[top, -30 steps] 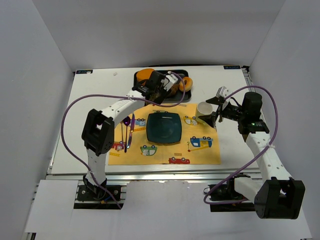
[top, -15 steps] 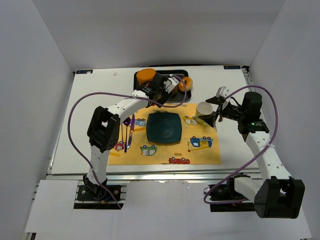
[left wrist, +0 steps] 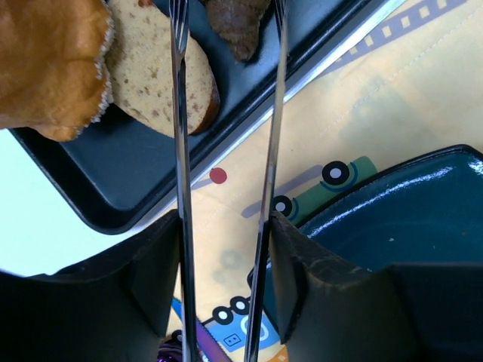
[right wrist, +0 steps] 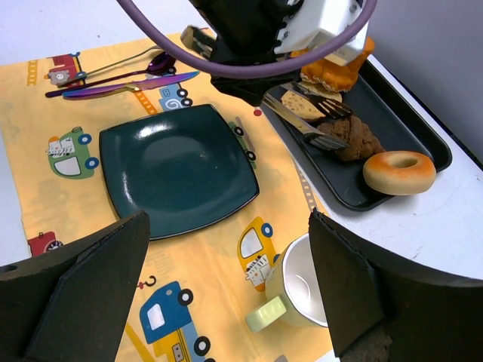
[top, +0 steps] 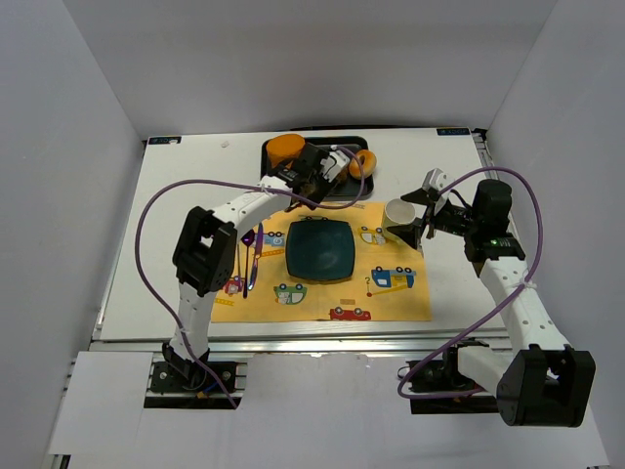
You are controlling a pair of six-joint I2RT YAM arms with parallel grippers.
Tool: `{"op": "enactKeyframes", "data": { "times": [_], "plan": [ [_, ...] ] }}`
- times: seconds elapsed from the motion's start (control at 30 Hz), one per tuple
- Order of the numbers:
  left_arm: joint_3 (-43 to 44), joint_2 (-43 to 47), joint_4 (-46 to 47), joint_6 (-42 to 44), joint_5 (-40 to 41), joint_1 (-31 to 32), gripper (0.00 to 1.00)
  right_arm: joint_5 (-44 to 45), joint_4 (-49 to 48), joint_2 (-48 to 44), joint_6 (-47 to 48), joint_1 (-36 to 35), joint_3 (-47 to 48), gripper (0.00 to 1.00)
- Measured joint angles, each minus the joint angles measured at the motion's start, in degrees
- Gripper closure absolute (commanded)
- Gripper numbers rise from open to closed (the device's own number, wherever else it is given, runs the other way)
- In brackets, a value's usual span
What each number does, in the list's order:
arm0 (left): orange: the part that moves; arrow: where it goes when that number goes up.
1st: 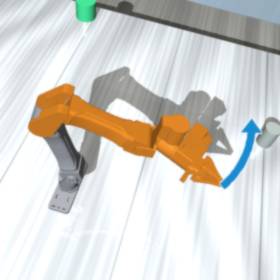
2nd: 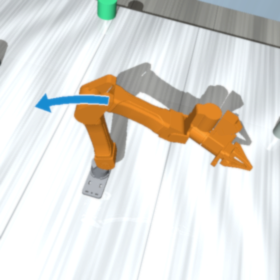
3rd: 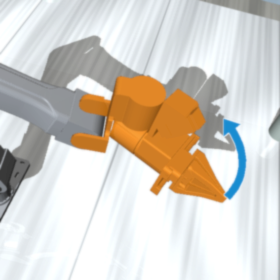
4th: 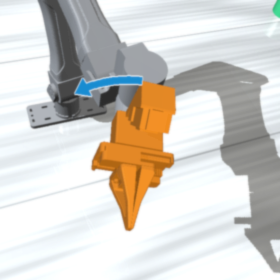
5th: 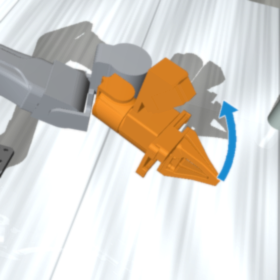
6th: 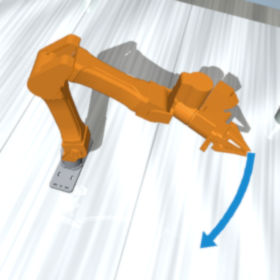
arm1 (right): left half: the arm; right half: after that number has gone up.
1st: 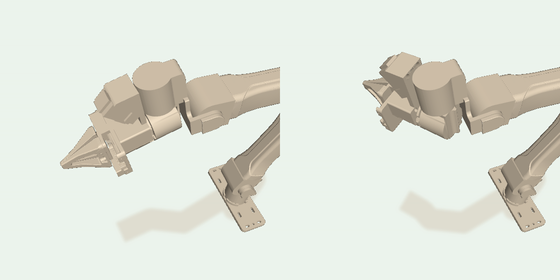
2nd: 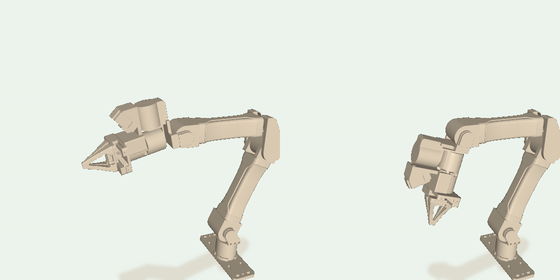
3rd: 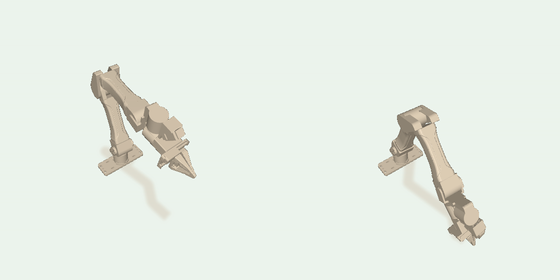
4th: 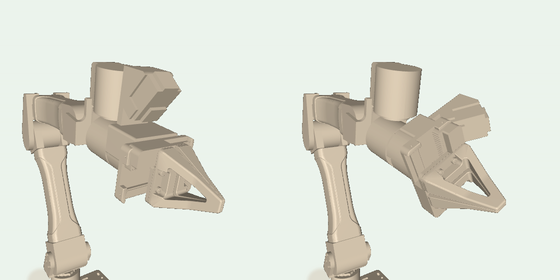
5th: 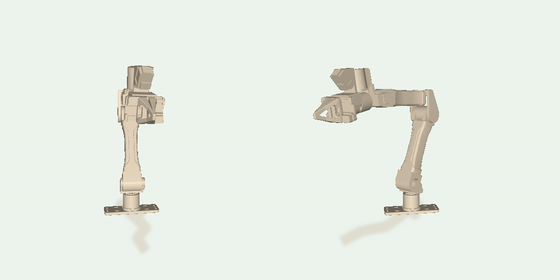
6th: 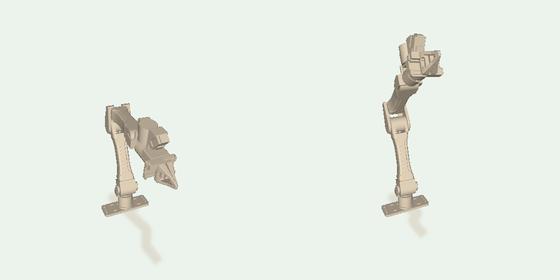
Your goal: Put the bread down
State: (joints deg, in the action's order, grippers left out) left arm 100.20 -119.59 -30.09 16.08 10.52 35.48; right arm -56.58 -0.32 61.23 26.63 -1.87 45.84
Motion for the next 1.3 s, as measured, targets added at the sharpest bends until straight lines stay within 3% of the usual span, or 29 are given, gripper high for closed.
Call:
{"op": "enactKeyframes", "data": {
  "times": [0.07, 0.1, 0.2, 0.5, 1.07, 1.17, 1.3],
  "plan": [
    [0.11, -0.68, -0.02, -0.35, 0.04, 0.00, 0.49, -0.15, -0.22, 0.00, -0.22, 0.00, -0.22, 0.11],
    [0.11, -0.94, -0.13, -0.52, 0.09, 0.00, 0.59, -0.20, -0.26, 0.00, -0.33, 0.00, -0.42, 0.11],
    [0.13, -1.46, -0.83, -1.11, 0.22, 0.00, 0.75, -0.20, -0.26, 0.00, -0.61, 0.00, -0.72, 0.11],
    [1.99, -1.40, -1.64, -3.39, 0.24, 0.00, 1.00, -0.61, -0.31, -0.02, -0.83, 0.07, -0.72, 0.11],
    [-0.52, 10.91, -1.60, -8.61, 0.39, -0.17, 1.00, -1.07, -1.03, -0.02, -1.51, 0.37, -0.72, 0.11],
    [-3.15, 13.46, -1.27, -9.35, -0.76, -0.22, 1.00, -1.05, -1.09, -0.04, -1.55, 0.37, -0.72, 0.11],
    [-12.83, 20.83, -0.42, -10.78, -4.07, -0.26, 1.00, -1.09, -0.94, -0.37, -1.20, 0.37, -0.72, 0.11]
  ]
}}
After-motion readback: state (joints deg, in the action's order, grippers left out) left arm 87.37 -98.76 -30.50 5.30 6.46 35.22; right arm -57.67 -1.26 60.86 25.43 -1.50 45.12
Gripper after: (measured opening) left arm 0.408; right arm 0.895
